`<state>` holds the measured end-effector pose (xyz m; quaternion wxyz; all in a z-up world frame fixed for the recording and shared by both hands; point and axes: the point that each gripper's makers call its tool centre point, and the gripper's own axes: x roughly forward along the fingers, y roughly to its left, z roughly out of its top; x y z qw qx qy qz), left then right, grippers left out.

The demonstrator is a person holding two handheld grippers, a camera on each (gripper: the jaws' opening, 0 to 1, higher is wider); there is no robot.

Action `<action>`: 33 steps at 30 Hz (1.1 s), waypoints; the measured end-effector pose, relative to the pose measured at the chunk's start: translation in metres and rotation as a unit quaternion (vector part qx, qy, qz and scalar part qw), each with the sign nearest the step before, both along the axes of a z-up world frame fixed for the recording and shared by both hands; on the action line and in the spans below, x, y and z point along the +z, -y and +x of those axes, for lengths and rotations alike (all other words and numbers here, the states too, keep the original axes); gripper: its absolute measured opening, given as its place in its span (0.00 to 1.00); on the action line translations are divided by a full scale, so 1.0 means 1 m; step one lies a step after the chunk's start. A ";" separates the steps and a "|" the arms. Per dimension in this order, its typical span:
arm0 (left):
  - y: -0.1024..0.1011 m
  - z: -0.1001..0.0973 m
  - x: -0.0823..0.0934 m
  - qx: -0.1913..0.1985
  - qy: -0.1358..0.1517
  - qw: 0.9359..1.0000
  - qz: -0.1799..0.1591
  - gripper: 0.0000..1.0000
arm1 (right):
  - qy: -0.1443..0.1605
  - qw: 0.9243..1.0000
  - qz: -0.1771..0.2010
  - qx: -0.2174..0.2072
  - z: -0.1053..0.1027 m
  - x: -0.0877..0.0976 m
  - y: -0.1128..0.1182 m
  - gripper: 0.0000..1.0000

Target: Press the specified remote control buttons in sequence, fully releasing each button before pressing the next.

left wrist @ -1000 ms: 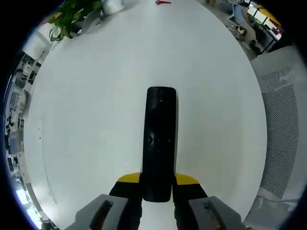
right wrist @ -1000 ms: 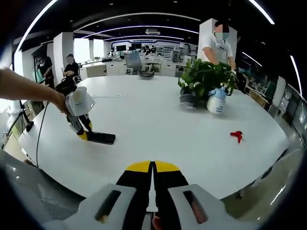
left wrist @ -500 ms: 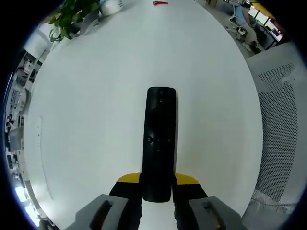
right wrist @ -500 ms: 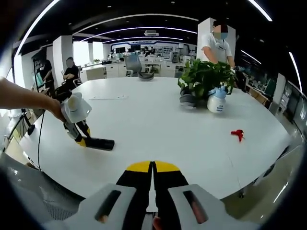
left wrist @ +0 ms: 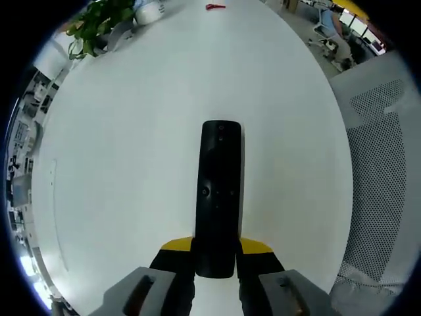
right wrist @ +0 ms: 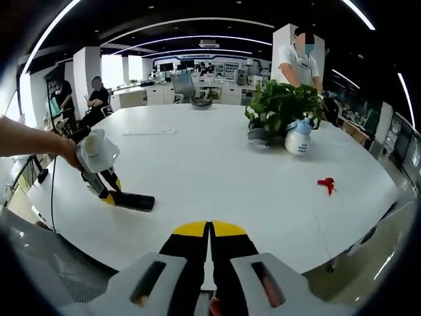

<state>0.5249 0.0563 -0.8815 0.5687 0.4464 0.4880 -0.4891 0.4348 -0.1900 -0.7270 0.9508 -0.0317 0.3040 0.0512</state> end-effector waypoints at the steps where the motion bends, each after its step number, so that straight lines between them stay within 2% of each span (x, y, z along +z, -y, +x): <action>1: 0.000 -0.001 0.000 0.001 0.000 1.000 -0.001 0.23 | 0.000 1.000 0.000 0.000 0.000 0.000 0.000 0.00; 14: 0.000 -0.022 0.001 0.008 0.003 1.000 -0.021 0.23 | -0.001 1.000 -0.004 0.003 -0.001 0.000 -0.001 0.00; 23: 0.003 -0.034 0.000 -0.007 0.003 1.000 -0.006 0.23 | -0.005 1.000 -0.009 0.010 -0.002 -0.001 -0.003 0.00; 33: 0.002 -0.046 0.001 -0.003 0.002 1.000 -0.005 0.23 | -0.006 1.000 -0.010 0.012 -0.003 -0.001 -0.004 0.00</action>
